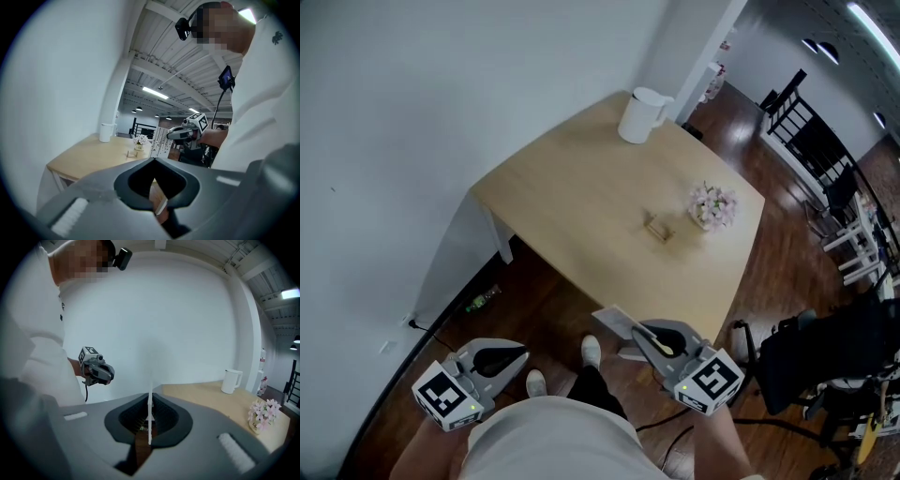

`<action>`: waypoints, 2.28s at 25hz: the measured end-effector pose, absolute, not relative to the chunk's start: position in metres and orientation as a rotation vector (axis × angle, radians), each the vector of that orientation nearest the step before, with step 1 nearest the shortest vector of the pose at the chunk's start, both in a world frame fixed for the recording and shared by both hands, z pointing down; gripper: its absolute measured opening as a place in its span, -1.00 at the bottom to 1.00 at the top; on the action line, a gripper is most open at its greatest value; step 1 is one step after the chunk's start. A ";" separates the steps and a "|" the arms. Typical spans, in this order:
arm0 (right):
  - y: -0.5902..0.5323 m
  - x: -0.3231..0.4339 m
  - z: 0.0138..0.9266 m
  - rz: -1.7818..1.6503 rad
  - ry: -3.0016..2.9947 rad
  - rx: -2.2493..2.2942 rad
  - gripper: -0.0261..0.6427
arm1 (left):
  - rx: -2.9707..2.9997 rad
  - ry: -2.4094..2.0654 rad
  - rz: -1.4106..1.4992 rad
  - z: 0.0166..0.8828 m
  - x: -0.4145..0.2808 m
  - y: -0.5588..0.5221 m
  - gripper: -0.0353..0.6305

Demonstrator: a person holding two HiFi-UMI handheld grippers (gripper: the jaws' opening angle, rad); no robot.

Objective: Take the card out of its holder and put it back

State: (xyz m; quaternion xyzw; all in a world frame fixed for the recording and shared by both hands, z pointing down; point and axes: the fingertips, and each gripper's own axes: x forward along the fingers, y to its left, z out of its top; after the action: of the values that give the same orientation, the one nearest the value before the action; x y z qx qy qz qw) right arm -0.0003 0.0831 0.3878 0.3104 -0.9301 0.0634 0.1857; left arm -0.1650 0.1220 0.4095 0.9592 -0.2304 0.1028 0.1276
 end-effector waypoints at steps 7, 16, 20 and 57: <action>0.046 0.035 0.385 0.166 -2.615 0.926 -0.86 | 2.800 -0.671 0.248 0.400 -0.153 0.106 -0.88; -0.043 0.115 0.393 0.135 -2.574 0.991 -0.86 | 2.780 -0.727 0.221 0.393 -0.112 0.056 -0.88; -0.086 0.148 0.405 0.144 -2.558 1.008 -0.86 | 2.764 -0.748 0.214 0.390 -0.093 0.033 -0.88; -0.273 0.241 0.555 0.324 -2.500 0.928 -0.86 | 2.556 -0.967 0.315 0.401 -0.019 -0.034 -0.88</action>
State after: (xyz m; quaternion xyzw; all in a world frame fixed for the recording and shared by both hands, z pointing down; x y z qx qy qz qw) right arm 0.2411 -0.2727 0.5552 0.3366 -0.9066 0.1174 0.2257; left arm -0.0193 -0.0342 0.4009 0.9115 -0.3449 0.1123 0.1938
